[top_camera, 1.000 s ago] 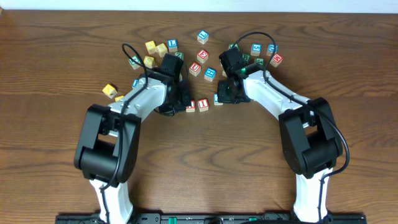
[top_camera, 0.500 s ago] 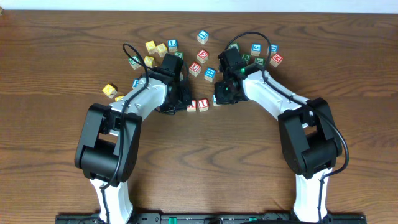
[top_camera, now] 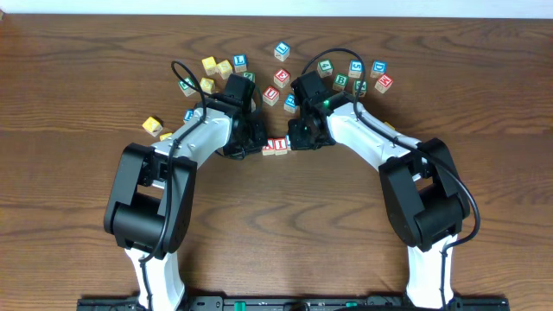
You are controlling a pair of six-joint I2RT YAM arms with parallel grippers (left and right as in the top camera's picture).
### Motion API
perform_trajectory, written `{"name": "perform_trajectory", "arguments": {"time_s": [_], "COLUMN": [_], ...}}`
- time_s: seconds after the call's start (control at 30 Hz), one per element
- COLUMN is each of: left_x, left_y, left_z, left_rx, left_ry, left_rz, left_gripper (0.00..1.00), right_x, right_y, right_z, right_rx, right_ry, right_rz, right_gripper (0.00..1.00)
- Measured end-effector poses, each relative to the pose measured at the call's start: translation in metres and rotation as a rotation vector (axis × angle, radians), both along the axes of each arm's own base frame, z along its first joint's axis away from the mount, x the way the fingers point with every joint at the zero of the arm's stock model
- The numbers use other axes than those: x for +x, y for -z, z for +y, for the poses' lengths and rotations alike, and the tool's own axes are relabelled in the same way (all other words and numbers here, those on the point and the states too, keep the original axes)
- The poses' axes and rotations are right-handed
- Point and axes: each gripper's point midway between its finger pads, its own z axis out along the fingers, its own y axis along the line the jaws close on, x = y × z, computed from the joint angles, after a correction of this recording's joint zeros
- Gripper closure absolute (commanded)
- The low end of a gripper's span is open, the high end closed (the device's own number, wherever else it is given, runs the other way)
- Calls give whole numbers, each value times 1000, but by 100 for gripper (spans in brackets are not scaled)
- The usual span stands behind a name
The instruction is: Spell out AI2
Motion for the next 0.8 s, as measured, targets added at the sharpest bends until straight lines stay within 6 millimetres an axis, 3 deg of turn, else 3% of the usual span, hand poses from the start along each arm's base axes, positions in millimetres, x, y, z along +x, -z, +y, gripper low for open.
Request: {"name": "perform_trajectory", "arguments": {"time_s": [0.8], "left_x": [7], "left_y": [-3], "left_z": [-4], "left_rx": [-12], "left_ry": [34], "left_rz": [-43], "left_gripper": [92], "right_x": [-2], "right_y": [1], "right_z": [-3], "right_rx": [0], "right_ry": [79], "right_rz": [26], "right_gripper": [99]}}
